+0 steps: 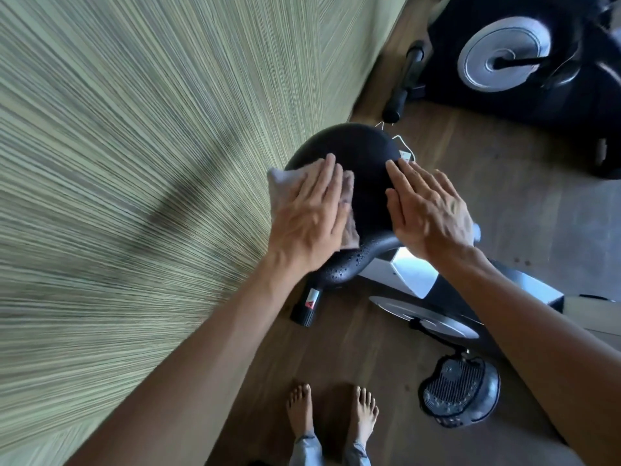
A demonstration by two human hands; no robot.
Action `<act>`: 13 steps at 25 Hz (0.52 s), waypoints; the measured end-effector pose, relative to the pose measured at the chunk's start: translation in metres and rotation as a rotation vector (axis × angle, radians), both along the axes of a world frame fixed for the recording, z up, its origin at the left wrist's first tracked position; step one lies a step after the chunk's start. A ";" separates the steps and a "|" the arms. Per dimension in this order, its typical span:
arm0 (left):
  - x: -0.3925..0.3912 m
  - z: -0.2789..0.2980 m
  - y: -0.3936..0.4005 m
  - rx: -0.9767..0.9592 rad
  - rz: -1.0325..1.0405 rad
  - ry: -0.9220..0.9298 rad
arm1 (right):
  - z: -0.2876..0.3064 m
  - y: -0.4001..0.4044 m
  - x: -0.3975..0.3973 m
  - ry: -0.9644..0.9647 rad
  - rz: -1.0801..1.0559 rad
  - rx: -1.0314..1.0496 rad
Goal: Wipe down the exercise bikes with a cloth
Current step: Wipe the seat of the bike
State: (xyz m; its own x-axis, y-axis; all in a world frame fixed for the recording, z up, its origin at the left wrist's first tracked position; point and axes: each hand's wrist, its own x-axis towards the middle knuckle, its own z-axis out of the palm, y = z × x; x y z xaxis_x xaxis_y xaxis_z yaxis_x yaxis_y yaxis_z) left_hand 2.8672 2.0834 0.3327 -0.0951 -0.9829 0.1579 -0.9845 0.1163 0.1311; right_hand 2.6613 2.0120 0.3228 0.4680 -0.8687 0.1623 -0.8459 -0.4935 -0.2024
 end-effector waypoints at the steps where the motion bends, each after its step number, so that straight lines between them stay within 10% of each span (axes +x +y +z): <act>1: 0.004 0.000 0.008 -0.005 -0.098 -0.015 | -0.001 0.001 0.000 -0.004 -0.002 -0.001; 13: 0.007 0.001 -0.001 -0.015 0.002 0.033 | 0.005 0.014 0.006 -0.057 -0.092 0.011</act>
State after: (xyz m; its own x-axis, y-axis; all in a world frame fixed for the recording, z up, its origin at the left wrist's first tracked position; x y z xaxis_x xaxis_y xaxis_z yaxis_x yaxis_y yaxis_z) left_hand 2.8745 2.0828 0.3333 -0.0871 -0.9805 0.1761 -0.9800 0.1161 0.1617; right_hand 2.6669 2.0258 0.3274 0.3762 -0.9095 0.1767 -0.8744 -0.4116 -0.2569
